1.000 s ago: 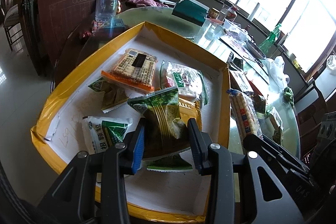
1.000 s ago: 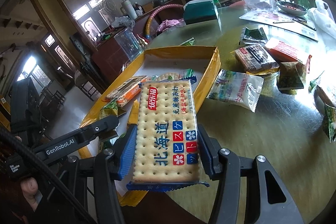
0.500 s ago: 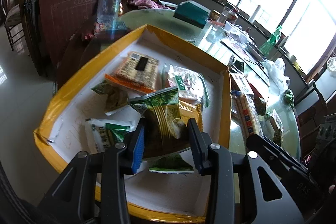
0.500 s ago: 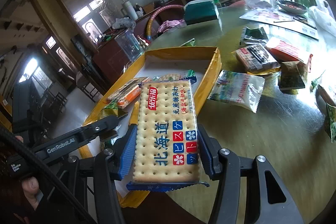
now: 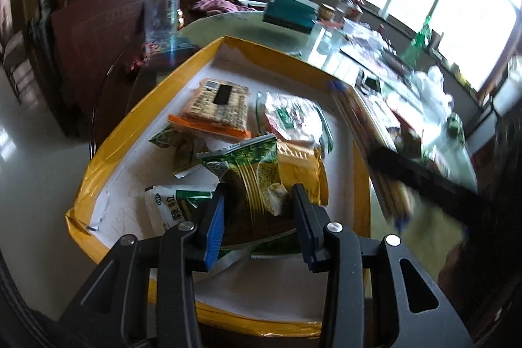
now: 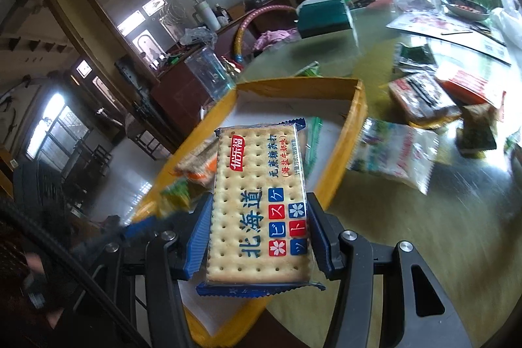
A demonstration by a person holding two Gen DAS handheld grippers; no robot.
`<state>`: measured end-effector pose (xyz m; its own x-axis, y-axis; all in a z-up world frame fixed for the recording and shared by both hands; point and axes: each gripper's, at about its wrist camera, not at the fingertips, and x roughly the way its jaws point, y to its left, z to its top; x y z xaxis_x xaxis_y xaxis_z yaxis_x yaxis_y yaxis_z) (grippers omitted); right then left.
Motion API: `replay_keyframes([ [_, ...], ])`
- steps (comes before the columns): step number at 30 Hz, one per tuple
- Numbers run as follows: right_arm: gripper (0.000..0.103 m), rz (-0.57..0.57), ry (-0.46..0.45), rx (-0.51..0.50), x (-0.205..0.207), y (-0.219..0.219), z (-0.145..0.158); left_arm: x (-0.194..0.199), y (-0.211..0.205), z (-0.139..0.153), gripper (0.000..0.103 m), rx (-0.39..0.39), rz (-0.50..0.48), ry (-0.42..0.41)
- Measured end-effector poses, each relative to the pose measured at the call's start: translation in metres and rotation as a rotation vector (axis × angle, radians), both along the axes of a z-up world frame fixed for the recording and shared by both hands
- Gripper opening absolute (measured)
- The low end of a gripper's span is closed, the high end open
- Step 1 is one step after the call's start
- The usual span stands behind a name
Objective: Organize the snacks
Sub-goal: 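Lower both snacks into the tray and open both grippers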
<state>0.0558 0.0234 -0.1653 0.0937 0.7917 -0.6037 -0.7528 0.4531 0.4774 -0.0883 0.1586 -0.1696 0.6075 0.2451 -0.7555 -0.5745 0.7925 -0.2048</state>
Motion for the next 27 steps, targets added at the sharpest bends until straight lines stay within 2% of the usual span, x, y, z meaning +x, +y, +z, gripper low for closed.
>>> replay_keyframes([
  [5, 0.057, 0.01, 0.041, 0.004, 0.006, 0.019, -0.006, -0.004, -0.004, -0.007, 0.045, -0.004, -0.013, 0.025],
  [6, 0.057, -0.001, 0.047, -0.001, 0.006, 0.02, -0.009, -0.005, -0.003, -0.007, 0.049, -0.009, -0.01, 0.02],
  [8, 0.058, -0.003, 0.057, -0.012, 0.006, 0.02, -0.013, -0.006, -0.003, -0.005, 0.067, -0.012, -0.003, 0.004],
  [15, 0.063, -0.017, 0.065, 0.028, 0.005, -0.005, -0.008, -0.006, -0.012, 0.005, 0.068, -0.02, -0.023, -0.054],
  [18, 0.073, -0.034, 0.047, 0.047, 0.004, -0.023, -0.003, -0.004, -0.021, 0.01, 0.073, -0.007, -0.043, -0.079],
  [27, 0.074, -0.112, -0.017, -0.003, 0.006, -0.081, -0.011, 0.006, -0.054, 0.028, 0.077, 0.014, -0.133, -0.161],
])
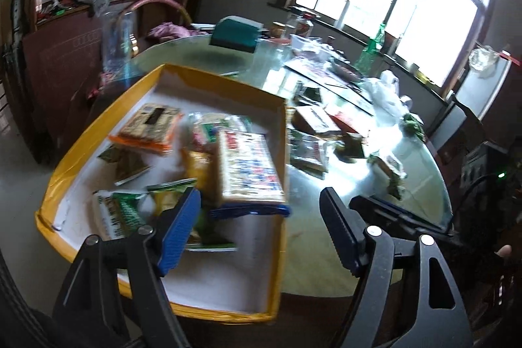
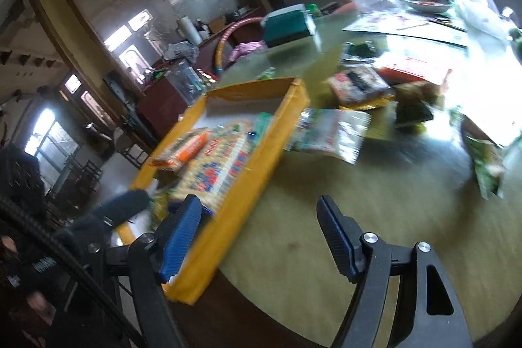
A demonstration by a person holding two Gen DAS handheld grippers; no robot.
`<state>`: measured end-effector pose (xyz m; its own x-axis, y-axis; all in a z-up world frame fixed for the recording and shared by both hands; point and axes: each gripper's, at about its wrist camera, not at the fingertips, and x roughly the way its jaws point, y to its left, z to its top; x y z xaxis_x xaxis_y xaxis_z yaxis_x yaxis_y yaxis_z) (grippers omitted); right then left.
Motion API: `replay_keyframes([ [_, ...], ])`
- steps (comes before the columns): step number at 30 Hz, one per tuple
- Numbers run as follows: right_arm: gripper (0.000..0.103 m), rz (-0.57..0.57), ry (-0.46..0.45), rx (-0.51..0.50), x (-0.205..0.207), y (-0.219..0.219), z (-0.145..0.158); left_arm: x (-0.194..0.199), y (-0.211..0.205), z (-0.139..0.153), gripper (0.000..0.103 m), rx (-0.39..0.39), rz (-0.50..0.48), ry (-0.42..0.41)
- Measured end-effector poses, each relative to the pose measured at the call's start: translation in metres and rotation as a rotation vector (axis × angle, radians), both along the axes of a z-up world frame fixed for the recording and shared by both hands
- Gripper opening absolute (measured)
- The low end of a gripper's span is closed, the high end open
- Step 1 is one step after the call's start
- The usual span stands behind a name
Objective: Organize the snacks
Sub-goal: 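Lower both snacks into the tray and open both grippers, then withdraw both grippers from the yellow tray toward the snack pile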
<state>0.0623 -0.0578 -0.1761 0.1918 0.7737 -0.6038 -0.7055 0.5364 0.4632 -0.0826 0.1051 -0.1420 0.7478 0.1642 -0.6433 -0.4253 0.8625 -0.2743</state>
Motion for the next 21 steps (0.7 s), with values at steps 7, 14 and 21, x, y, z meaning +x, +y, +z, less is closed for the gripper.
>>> replay_keyframes([
  [7, 0.074, -0.087, 0.027, -0.02, 0.012, -0.035, -0.013, 0.016, -0.027, 0.001, 0.078, 0.037, -0.05, 0.028],
  [14, 0.074, -0.138, 0.053, -0.039, 0.02, -0.052, -0.018, 0.025, -0.046, -0.001, 0.079, 0.059, -0.077, 0.057],
  [21, 0.075, -0.176, 0.049, -0.058, 0.023, -0.062, -0.018, 0.029, -0.056, -0.003, 0.079, 0.062, -0.094, 0.071],
])
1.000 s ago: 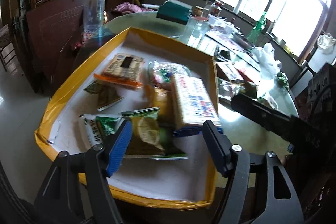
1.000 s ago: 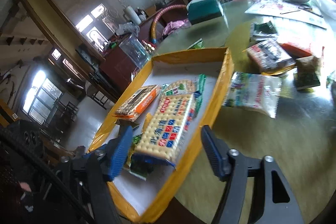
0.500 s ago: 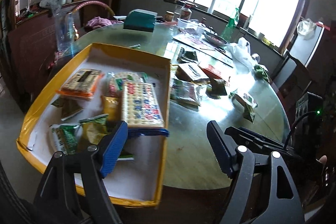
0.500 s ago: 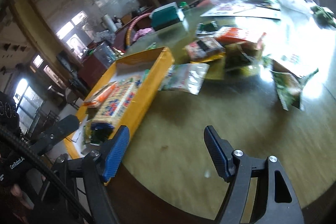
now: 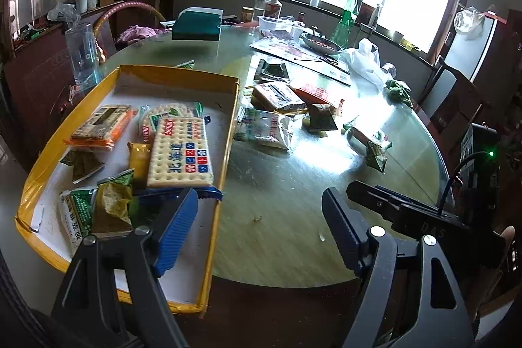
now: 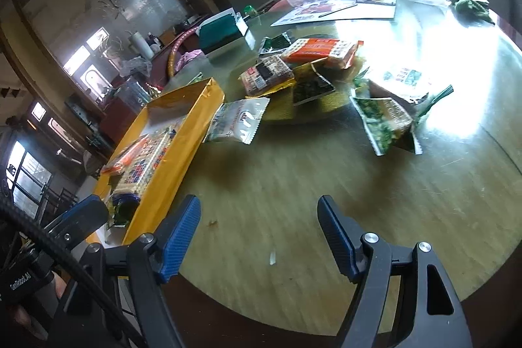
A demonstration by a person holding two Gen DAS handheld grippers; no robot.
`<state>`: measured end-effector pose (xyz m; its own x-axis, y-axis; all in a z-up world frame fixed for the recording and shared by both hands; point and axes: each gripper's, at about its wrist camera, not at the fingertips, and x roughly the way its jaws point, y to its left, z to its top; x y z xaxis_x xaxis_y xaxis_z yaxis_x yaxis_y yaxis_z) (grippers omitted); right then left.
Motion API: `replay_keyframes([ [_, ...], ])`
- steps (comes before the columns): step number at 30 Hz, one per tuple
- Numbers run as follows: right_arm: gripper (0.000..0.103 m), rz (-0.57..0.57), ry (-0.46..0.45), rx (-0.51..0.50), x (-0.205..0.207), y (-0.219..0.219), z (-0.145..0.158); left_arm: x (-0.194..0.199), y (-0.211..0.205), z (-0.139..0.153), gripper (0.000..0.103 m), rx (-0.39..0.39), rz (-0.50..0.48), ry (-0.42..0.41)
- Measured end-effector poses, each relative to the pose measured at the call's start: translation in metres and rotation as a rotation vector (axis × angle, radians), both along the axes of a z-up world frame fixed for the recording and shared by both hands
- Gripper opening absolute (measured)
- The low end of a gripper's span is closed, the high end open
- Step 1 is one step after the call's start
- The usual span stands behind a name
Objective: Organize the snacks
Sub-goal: 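Withdraw both grippers from the yellow tray toward the snack pile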
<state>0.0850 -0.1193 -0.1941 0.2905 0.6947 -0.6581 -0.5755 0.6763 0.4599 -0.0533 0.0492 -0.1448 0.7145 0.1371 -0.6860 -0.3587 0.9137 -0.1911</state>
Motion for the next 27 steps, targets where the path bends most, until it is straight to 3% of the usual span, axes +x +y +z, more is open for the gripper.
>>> replay_keyframes([
  [16, 0.076, -0.027, 0.012, -0.001, 0.009, -0.012, -0.002, 0.005, -0.007, -0.004, 0.079, -0.005, -0.017, 0.016],
  [27, 0.076, -0.056, 0.021, -0.007, 0.018, -0.021, -0.002, 0.019, -0.014, -0.002, 0.079, -0.066, -0.055, 0.024],
])
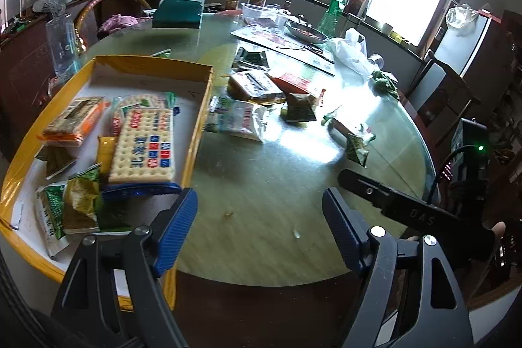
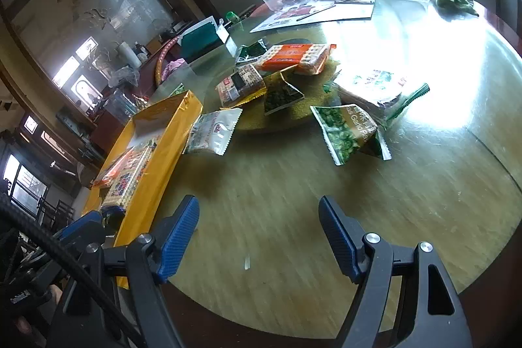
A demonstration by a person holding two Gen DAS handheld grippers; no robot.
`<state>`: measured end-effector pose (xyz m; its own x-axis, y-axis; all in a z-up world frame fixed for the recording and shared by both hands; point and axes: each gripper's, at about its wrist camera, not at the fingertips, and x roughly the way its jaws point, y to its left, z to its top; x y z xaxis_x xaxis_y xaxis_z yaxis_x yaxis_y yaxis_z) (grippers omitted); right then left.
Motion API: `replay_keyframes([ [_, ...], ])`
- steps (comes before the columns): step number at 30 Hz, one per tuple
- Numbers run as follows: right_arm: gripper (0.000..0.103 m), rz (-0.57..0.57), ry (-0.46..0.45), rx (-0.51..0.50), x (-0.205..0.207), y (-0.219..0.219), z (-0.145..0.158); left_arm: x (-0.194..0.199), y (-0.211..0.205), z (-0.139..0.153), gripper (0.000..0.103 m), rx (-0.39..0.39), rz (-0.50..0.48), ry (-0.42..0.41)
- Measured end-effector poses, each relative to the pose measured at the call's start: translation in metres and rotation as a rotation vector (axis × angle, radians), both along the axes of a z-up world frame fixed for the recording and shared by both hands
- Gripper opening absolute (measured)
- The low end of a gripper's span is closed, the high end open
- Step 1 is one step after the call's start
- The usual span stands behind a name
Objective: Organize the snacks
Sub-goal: 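Withdraw both grippers from the yellow tray toward the snack pile, then grasp the green garlic-pea bag with the right gripper and lift it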
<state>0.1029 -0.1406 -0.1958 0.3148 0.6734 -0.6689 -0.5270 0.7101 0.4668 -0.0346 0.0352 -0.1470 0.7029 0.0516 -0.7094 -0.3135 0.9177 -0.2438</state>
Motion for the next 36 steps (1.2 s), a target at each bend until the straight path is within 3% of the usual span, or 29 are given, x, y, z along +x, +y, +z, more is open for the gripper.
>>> replay_keyframes([
  [36, 0.076, -0.084, 0.029, -0.026, 0.04, -0.022, -0.005, 0.039, 0.008, -0.007, 0.079, -0.028, 0.009, 0.037],
])
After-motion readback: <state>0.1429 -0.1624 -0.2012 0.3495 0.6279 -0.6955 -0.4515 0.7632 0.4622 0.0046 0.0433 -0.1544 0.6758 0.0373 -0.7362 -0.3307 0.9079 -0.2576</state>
